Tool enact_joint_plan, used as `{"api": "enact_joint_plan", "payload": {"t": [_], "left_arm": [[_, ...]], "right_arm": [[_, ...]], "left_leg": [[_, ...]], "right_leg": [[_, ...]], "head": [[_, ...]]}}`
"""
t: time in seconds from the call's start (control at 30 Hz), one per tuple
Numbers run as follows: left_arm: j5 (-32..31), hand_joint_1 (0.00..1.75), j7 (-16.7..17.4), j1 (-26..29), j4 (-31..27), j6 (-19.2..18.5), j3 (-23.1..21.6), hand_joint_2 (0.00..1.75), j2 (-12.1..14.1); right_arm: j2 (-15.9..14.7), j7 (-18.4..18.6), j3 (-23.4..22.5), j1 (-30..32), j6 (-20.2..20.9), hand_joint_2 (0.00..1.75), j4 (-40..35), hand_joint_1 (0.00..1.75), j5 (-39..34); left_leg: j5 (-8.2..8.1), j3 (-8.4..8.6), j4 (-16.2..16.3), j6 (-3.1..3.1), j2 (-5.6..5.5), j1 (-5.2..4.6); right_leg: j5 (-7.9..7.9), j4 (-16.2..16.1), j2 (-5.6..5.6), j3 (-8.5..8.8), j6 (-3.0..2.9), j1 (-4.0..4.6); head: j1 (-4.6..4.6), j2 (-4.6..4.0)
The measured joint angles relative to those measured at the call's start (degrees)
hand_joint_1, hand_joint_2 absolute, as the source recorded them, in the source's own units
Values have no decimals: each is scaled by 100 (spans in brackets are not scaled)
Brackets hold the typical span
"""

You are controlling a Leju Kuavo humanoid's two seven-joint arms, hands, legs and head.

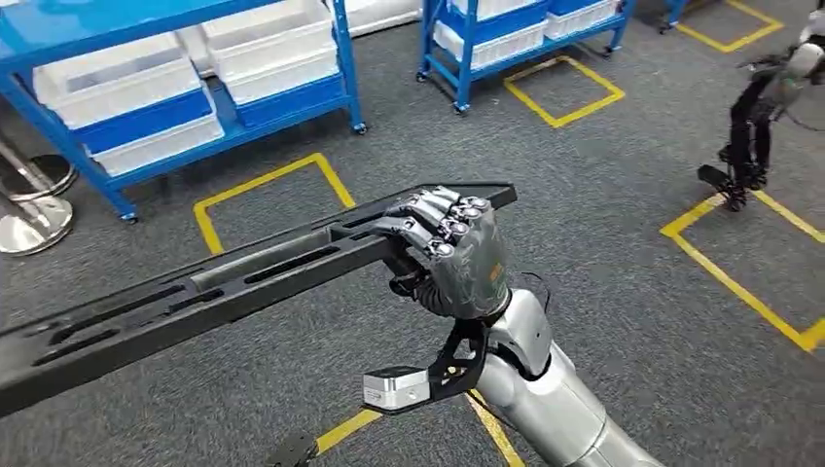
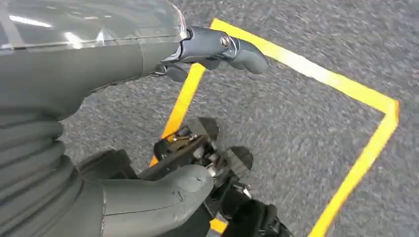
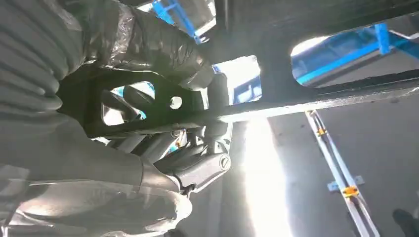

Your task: Take the parts from the cabinet and place them on the table.

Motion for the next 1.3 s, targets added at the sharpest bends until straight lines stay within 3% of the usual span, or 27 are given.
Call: {"api": "enact_joint_plan", "payload": {"t": [0.07,0.1,0.13,0.17,0.2,0.27,0.3,0.33,0.4,0.43,0.47,0.6,0.67,0.7,0.77,0.8,0.83,0.9,0.93,0.97,1.0,1.1,1.13,1.17,1.2,1.27,1.3], "left_arm": [[0,0,0,-3,0,0,-7,175,-4],[0,0,0,-7,0,0,-11,175,-11],[0,0,0,-11,0,0,-20,175,-13],[0,0,-2,-17,0,0,-22,175,-15],[4,0,-2,-11,0,-2,-24,175,-15],[2,0,0,15,0,-18,-24,175,-11],[2,0,0,21,0,-20,-24,175,-11],[2,0,0,20,0,-24,-24,175,-11],[0,0,-2,16,0,-37,-28,175,-22],[2,0,-2,15,0,-35,-31,175,-22],[4,0,-2,13,0,-33,-31,175,-24],[9,0,-15,-4,0,-35,-33,175,-44],[11,0,-22,-8,0,-37,-33,175,-50],[13,0,-20,2,0,-37,-33,175,-50],[17,0,-20,31,0,-37,-33,175,-50],[17,0,-20,39,0,-37,-33,175,-50],[17,0,-20,40,0,-37,-31,175,-55],[18,0,-20,34,0,-37,-31,175,-55],[20,0,-20,33,0,-37,-31,175,-53],[20,0,-20,33,0,-35,-31,175,-44],[20,0,-22,31,0,-37,-31,175,-44],[20,0,-18,24,0,-37,-33,175,-44],[20,0,-20,18,0,-37,-33,175,-66],[20,0,-20,-4,0,-37,-33,175,-68],[19,0,-26,-16,0,-37,-33,175,-81],[20,0,-26,2,0,-37,-33,175,-83],[22,0,-26,17,0,-37,-33,175,-81]], "right_arm": [[-7,2,0,11,0,175,-9,175,0],[-11,2,-2,6,-2,175,-13,175,0],[-20,0,-2,15,-2,175,-31,175,2],[-31,2,-2,-12,-2,175,-46,175,0],[-31,4,-2,-21,-2,175,-55,175,2],[-46,26,-2,8,4,175,-57,175,15],[-61,37,-2,17,7,175,-57,175,24],[-81,41,-2,19,11,175,-57,175,54],[-96,44,-2,18,11,175,-68,175,77],[-101,44,-4,15,11,175,-92,175,81],[-101,44,-4,10,11,175,-103,175,83],[-142,61,-24,12,22,175,-160,175,107],[-153,72,-31,-7,50,175,-208,175,118],[-151,77,-31,-10,57,175,-219,175,118],[-158,103,-31,-6,83,175,-227,175,120],[-162,105,-31,-3,85,175,-227,175,120],[-168,105,-31,0,85,175,-230,175,122],[-175,105,-31,-2,83,175,-236,175,122],[-175,111,-31,-3,83,175,-249,175,122],[-175,111,-31,-3,83,175,-249,175,122],[-177,111,-31,-15,83,175,-249,175,122],[-197,112,-35,-1,83,175,-269,175,122],[-203,111,-42,-1,83,175,-278,175,122],[-206,111,-44,-6,81,175,-282,175,122],[-219,111,-46,-20,81,175,-282,175,122],[-221,111,-48,-21,81,175,-282,175,122],[-225,114,-48,-19,81,175,-282,175,122]], "left_leg": [[17,-10,-11,25,104,-20],[75,27,-125,52,179,7],[135,79,-213,67,289,40],[150,92,-254,93,333,30],[154,83,-254,116,422,16],[132,76,-237,128,593,1],[126,69,-225,123,668,2],[112,64,-205,111,740,5],[52,66,-140,66,872,20],[7,65,-78,23,920,10],[-32,36,-37,-28,953,-34],[-72,93,-41,-141,1161,-12],[-343,-12,245,-185,741,38],[-566,-185,642,-190,597,46],[-939,-644,1596,-199,492,45],[-936,-756,1788,-187,488,43],[-776,-729,1684,-165,486,41],[-266,-401,906,-104,409,40],[20,-164,357,-60,217,39],[-23,-76,176,-25,-110,52],[4,-57,66,-22,-123,44],[25,-42,9,8,52,1],[93,-5,-111,52,132,79],[129,31,-167,70,221,46],[141,35,-185,91,297,33],[133,22,-176,104,463,17],[128,15,-172,108,567,15]], "right_leg": [[59,-57,128,-27,89,-31],[85,-91,206,-21,139,6],[8,-5,-66,-52,137,27],[-174,218,-330,-163,148,46],[-419,661,-476,-378,173,26],[-726,1439,-579,-746,213,-18],[-716,1567,-597,-808,231,-42],[-574,1423,-622,-727,253,-68],[-125,521,-771,-204,281,-100],[-47,59,-1040,38,281,-92],[-105,42,-1100,50,228,-11],[-78,4,-812,13,58,-15],[-48,-26,-709,33,-15,-44],[-46,-27,-661,28,-41,-40],[-42,-23,-499,22,-49,-15],[-41,-16,-419,21,-51,-3],[-41,-9,-333,26,-51,5],[-41,14,-176,38,-50,13],[-42,22,-101,42,-48,11],[-32,22,-57,16,-29,-3],[-8,40,34,-28,16,-10],[82,-36,226,-80,153,-70],[70,-25,168,-83,167,-41],[12,37,-237,-115,161,-6],[-205,309,-502,-245,170,7],[-617,1108,-605,-608,209,-15],[-700,1398,-613,-736,229,-31]], "head": [[0,0],[0,0],[4,0],[15,0],[11,0],[13,0],[11,0],[13,0],[13,0],[13,0],[11,0],[6,0],[7,0],[9,0],[9,0],[9,0],[9,0],[9,0],[9,0],[13,0],[9,0],[11,0],[9,0],[9,0],[11,0],[11,0],[15,0]]}}
